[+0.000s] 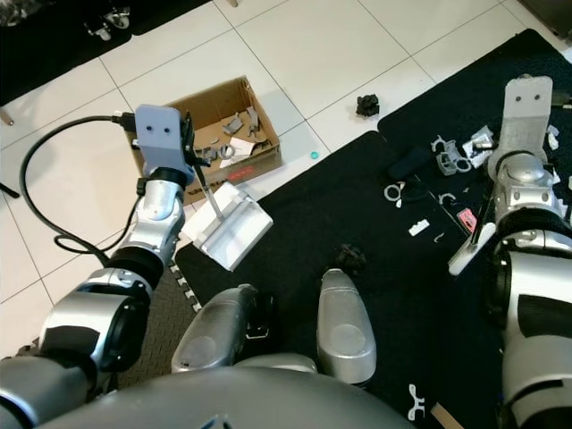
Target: Sweep floor
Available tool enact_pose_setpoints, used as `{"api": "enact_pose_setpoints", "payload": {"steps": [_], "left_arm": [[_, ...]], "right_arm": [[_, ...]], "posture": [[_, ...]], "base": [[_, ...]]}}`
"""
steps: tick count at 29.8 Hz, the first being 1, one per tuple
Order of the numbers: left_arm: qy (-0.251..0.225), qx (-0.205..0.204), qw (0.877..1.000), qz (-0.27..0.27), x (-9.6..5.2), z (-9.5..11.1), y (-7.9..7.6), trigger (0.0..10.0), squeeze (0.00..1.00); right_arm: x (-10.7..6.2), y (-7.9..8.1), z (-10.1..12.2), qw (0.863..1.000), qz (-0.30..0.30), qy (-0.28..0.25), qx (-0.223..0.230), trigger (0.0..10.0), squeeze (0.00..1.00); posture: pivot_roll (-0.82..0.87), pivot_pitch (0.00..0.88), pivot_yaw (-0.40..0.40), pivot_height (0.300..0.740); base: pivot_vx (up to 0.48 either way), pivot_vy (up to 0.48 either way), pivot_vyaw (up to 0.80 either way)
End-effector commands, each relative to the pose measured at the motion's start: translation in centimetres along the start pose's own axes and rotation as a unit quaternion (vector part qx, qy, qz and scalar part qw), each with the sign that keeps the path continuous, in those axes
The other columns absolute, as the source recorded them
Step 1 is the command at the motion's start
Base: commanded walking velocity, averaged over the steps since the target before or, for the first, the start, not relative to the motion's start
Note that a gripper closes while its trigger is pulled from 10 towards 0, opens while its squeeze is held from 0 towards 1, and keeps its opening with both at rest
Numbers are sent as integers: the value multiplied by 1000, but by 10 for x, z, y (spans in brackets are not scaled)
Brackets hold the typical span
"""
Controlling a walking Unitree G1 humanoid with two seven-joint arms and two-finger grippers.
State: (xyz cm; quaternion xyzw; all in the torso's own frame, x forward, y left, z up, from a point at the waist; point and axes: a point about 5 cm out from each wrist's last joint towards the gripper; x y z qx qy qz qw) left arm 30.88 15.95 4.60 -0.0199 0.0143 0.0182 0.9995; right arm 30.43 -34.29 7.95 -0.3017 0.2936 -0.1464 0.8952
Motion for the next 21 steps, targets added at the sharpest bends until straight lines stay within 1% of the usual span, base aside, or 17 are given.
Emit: {"api": "enact_pose_setpoints", "payload": {"steps": [1, 3, 5, 7, 8, 10, 11, 12, 13, 14, 15, 16, 17, 18, 19, 20, 21], "left_arm": [[61, 19, 998, 12, -14, -24, 9, 10000, 0], [61, 18, 998, 10, -14, -24, 8, 10000, 0], [61, 18, 998, 7, -13, -23, 6, 10000, 0], [61, 19, 998, 4, -12, -23, 5, 10000, 0], [61, 19, 998, 4, -11, -22, 5, 10000, 0], [61, 19, 998, 4, -11, -22, 5, 10000, 0], [61, 18, 998, 3, -10, -22, 5, 10000, 0], [59, 18, 998, 3, -10, -21, 5, 10000, 0], [59, 18, 998, 3, -10, -21, 5, 10000, 0], [58, 17, 998, 3, -9, -20, 5, 10000, 0], [58, 17, 998, 3, -9, -20, 5, 10000, 0], [54, 15, 998, 5, -8, -18, 6, 10000, 0], [50, 12, 999, 8, -7, -16, 7, 10000, 0], [46, 9, 999, 12, -7, -15, 8, 10000, 0], [46, 9, 999, 12, -7, -15, 8, 10000, 0], [42, 6, 999, 15, -6, -13, 10, 10000, 0], [42, 6, 999, 15, -6, -13, 10, 10000, 0]], "right_arm": [[-1, -10, -5, 999, -9, 10, -48, 10000, 0], [-1, -11, -7, 998, 8, 4, -58, 10000, 0], [-1, 5, 10, 996, 67, -46, -24, 10000, 0], [-3, 20, 24, 990, 110, -88, -10, 10000, 0], [-5, 33, 34, 983, 146, -115, -6, 10000, 0], [-5, 33, 34, 983, 146, -115, -6, 10000, 0], [-9, 48, 45, 973, 181, -145, -4, 10000, 0], [-16, 71, 60, 957, 226, -180, -3, 10000, 0], [-16, 71, 60, 957, 226, -180, -3, 10000, 0], [-26, 93, 78, 937, 268, -223, -3, 10000, 0], [-26, 93, 78, 937, 268, -223, -3, 10000, 0], [-40, 116, 97, 912, 313, -263, 8, 10000, 0], [-57, 137, 114, 882, 361, -303, 14, 10000, 0], [-70, 150, 125, 857, 397, -327, 22, 10000, 0], [-70, 150, 125, 857, 397, -327, 22, 10000, 0], [-82, 161, 131, 833, 433, -345, 19, 10000, 0], [-82, 161, 131, 833, 433, -345, 19, 10000, 0]], "posture": [[-76, 113, 2, 740], [-85, 114, 6, 740], [-91, 113, 9, 740], [-92, 112, 9, 740], [-92, 111, 9, 740], [-92, 111, 9, 740], [-88, 110, 11, 740], [-88, 108, 11, 740], [-88, 108, 11, 740], [-78, 105, 10, 740], [-78, 105, 10, 740], [-73, 105, 9, 740], [-60, 100, 6, 740], [-55, 99, 6, 740], [-55, 99, 6, 740], [-50, 97, 5, 740], [-50, 97, 5, 740]], "base": [[0, 0, 0], [0, 0, 0], [0, 0, 0], [0, 0, 0], [0, 0, 0], [0, 0, 0], [0, 0, 0], [0, 0, 0], [0, 0, 0], [0, 0, 0], [0, 0, 0], [0, 0, 0], [0, 0, 0], [0, 0, 0], [0, 0, 0], [0, 0, 0], [0, 0, 0]]}}
Point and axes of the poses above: a point about 5 cm out from each wrist's last joint towards the gripper, its own x axis pointing out of the wrist towards the gripper, its own z axis along the axis of the wrist's last joint, y = z × x, and after that the axes turned 13 degrees about -x, right-handed
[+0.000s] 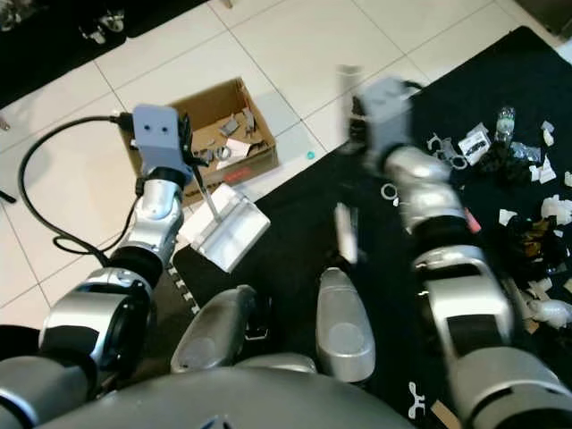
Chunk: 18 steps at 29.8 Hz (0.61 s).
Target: Sweep floor
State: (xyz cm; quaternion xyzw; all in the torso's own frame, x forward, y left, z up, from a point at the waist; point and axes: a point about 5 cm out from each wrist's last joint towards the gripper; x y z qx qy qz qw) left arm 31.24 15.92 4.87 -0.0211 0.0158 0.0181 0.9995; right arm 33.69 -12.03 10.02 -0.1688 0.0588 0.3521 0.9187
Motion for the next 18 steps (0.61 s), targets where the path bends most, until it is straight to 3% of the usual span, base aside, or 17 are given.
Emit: {"api": "enact_pose_setpoints", "payload": {"steps": [1, 2, 3, 5, 6, 7, 9, 11, 14, 18], "left_arm": [[39, 6, 999, 18, -9, -15, 12, 10000, 0], [39, 6, 999, 18, -9, -15, 12, 10000, 0], [38, 6, 999, 19, -9, -15, 13, 10000, 0], [38, 6, 999, 19, -9, -15, 13, 10000, 0], [38, 6, 999, 21, -8, -15, 13, 10000, 0], [38, 6, 999, 21, -8, -15, 13, 10000, 0], [41, 7, 999, 21, -8, -15, 13, 10000, 0], [41, 7, 999, 21, -8, -15, 13, 10000, 0], [44, 8, 999, 16, -8, -16, 11, 10000, 0], [45, 9, 999, 14, -8, -16, 10, 10000, 0]], "right_arm": [[-1, 14, 4, 998, 58, -16, 10, 10000, 0], [-1, 14, 4, 998, 58, -16, 10, 10000, 0], [1, 29, 9, 994, 109, -28, 9, 10000, 0], [1, 29, 9, 994, 109, -28, 9, 10000, 0], [2, 43, 15, 987, 151, -44, 14, 10000, 0], [2, 43, 15, 987, 151, -44, 14, 10000, 0], [6, 58, 32, 977, 184, -90, 56, 10000, 0], [6, 58, 32, 977, 184, -90, 56, 10000, 0], [4, 49, 53, 970, 169, -144, 101, 10000, 0], [-2, 41, 61, 967, 165, -159, 111, 10000, 0]], "posture": [[-50, 97, 5, 740], [-50, 97, 5, 740], [-47, 95, 4, 740], [-47, 95, 4, 740], [-49, 94, 5, 740], [-49, 94, 5, 740], [-51, 88, 7, 740], [-51, 88, 7, 740], [-53, 85, 9, 740], [-53, 85, 9, 740]], "base": [[0, 0, 0], [0, 0, 0], [0, 0, 0], [0, 0, 0], [0, 0, 0], [0, 0, 0], [0, 0, 0], [0, 0, 0], [0, 0, 0], [0, 0, 0]]}}
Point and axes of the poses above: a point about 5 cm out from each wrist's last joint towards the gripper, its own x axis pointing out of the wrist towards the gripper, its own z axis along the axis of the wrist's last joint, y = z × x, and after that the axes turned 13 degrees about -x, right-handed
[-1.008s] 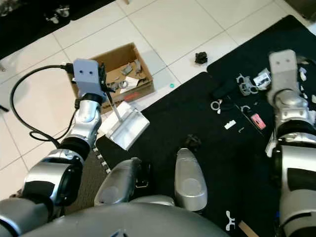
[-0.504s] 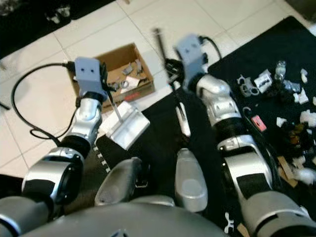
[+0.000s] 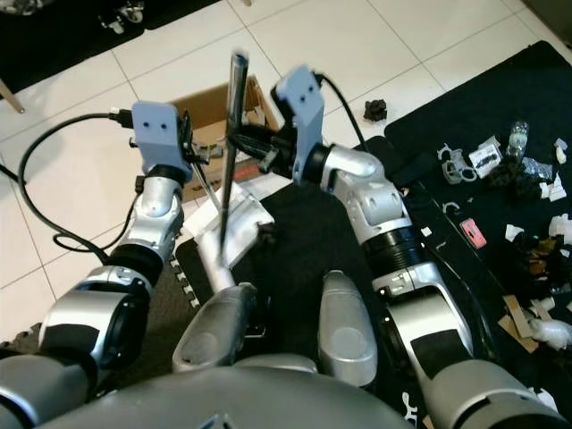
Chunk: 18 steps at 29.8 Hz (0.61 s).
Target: Sweep floor
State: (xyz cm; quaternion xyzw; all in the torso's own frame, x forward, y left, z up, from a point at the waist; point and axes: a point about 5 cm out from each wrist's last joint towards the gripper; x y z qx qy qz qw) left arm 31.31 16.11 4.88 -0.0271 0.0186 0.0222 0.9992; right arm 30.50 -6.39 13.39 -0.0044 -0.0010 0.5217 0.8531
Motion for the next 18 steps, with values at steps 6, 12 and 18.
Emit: {"api": "enact_pose_setpoints", "payload": {"steps": [6, 12, 18], "left_arm": [[45, 16, 999, 10, -9, -17, 9, 10000, 0], [46, 16, 999, 9, -9, -18, 8, 10000, 0], [45, 15, 999, 10, -10, -18, 8, 10000, 0]], "right_arm": [[-13, -13, 20, 999, -26, -26, -7, 10000, 0], [-15, -21, 17, 998, -59, -7, -22, 10000, 0], [-20, -48, -3, 975, -186, 84, -84, 10000, 0]], "posture": [[-59, 77, 9, 740], [-58, 77, 8, 740], [-56, 83, 6, 740]], "base": [[0, 0, 0], [0, 0, 0], [0, 0, 0]]}}
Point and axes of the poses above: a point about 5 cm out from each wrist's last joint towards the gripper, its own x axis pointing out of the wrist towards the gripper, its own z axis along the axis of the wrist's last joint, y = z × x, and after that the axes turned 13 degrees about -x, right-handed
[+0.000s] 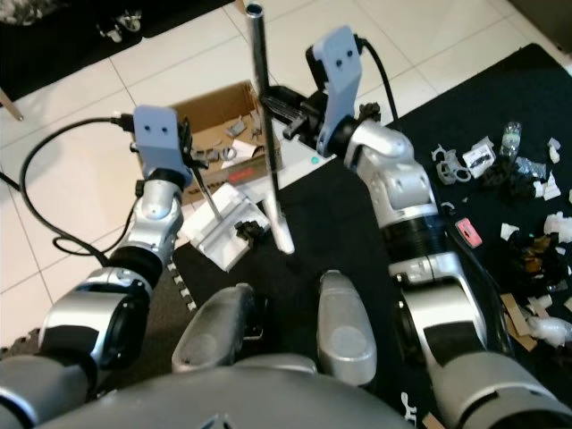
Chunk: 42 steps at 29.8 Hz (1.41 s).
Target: Sweep floor
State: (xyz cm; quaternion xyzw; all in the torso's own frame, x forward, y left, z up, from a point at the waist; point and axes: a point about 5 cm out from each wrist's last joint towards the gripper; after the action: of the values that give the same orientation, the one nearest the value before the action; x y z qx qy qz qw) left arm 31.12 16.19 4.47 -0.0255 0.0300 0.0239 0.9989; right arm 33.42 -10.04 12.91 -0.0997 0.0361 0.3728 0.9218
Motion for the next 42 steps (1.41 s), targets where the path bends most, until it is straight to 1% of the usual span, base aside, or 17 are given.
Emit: {"api": "enact_pose_setpoints", "payload": {"steps": [1, 2, 4, 5, 6, 7, 9, 15, 20, 25, 26, 28, 30, 32, 33, 36, 42], "left_arm": [[34, 14, 999, 8, -8, -14, 7, 10000, 0], [34, 14, 999, 8, -8, -14, 7, 10000, 0], [34, 13, 999, 9, -8, -15, 8, 10000, 0], [34, 13, 999, 9, -8, -15, 8, 10000, 0], [35, 13, 999, 9, -9, -15, 8, 10000, 0], [35, 13, 999, 9, -9, -15, 8, 10000, 0], [35, 13, 999, 9, -9, -15, 8, 10000, 0], [36, 13, 999, 10, -9, -16, 8, 10000, 0], [37, 13, 999, 10, -10, -16, 8, 10000, 0], [37, 13, 999, 9, -10, -16, 8, 10000, 0], [37, 13, 999, 9, -10, -16, 8, 10000, 0], [37, 13, 999, 9, -9, -16, 8, 10000, 0], [37, 12, 999, 9, -9, -16, 8, 10000, 0], [36, 11, 999, 10, -9, -15, 8, 10000, 0], [36, 11, 999, 10, -9, -15, 8, 10000, 0], [30, 11, 999, 11, -8, -13, 8, 10000, 0], [-6, 28, 1000, 4, -5, -2, 8, 10000, 0]], "right_arm": [[1, -5, 1, 999, -25, 0, -20, 10000, 0], [1, -5, 1, 999, -25, 0, -20, 10000, 0], [-2, -18, -15, 990, -99, 66, -74, 10000, 0], [-2, -18, -15, 990, -99, 66, -74, 10000, 0], [-4, -24, -23, 981, -128, 101, -101, 10000, 0], [-4, -24, -23, 981, -128, 101, -101, 10000, 0], [-12, -34, -40, 966, -174, 159, -111, 10000, 0], [-20, -41, -53, 954, -198, 195, -115, 10000, 0], [-23, -45, -57, 946, -193, 212, -154, 10000, 0], [-24, -48, -57, 945, -191, 212, -157, 10000, 0], [-24, -50, -56, 948, -198, 208, -138, 10000, 0], [-24, -52, -55, 947, -207, 205, -134, 10000, 0], [-23, -54, -53, 949, -219, 190, -125, 10000, 0], [-20, -57, -43, 950, -245, 139, -134, 10000, 0], [-20, -57, -43, 950, -245, 139, -134, 10000, 0], [-18, -56, -33, 954, -257, 85, -132, 10000, 0], [-17, -53, -34, 958, -251, 71, -119, 10000, 0]], "posture": [[-56, 83, 6, 740], [-56, 83, 6, 740], [-55, 88, 7, 740], [-55, 88, 7, 740], [-56, 92, 8, 740], [-56, 92, 8, 740], [-53, 94, 6, 740], [-52, 96, 7, 740], [-57, 98, 8, 740], [-59, 98, 8, 740], [-60, 98, 8, 740], [-58, 97, 8, 740], [-58, 97, 8, 740], [-57, 96, 7, 740], [-57, 96, 7, 740], [-54, 95, 7, 740], [-53, 95, 9, 740]], "base": [[0, 0, 0], [0, 0, 0], [0, 0, 0], [0, 0, 0], [0, 0, 0], [0, 0, 0], [0, 0, 0], [0, 0, 0], [0, 0, 0], [0, 0, 0], [0, 0, 0], [0, 0, 0], [0, 0, 0], [0, 0, 0], [0, 0, 0], [0, 0, 0], [0, 0, 0]]}}
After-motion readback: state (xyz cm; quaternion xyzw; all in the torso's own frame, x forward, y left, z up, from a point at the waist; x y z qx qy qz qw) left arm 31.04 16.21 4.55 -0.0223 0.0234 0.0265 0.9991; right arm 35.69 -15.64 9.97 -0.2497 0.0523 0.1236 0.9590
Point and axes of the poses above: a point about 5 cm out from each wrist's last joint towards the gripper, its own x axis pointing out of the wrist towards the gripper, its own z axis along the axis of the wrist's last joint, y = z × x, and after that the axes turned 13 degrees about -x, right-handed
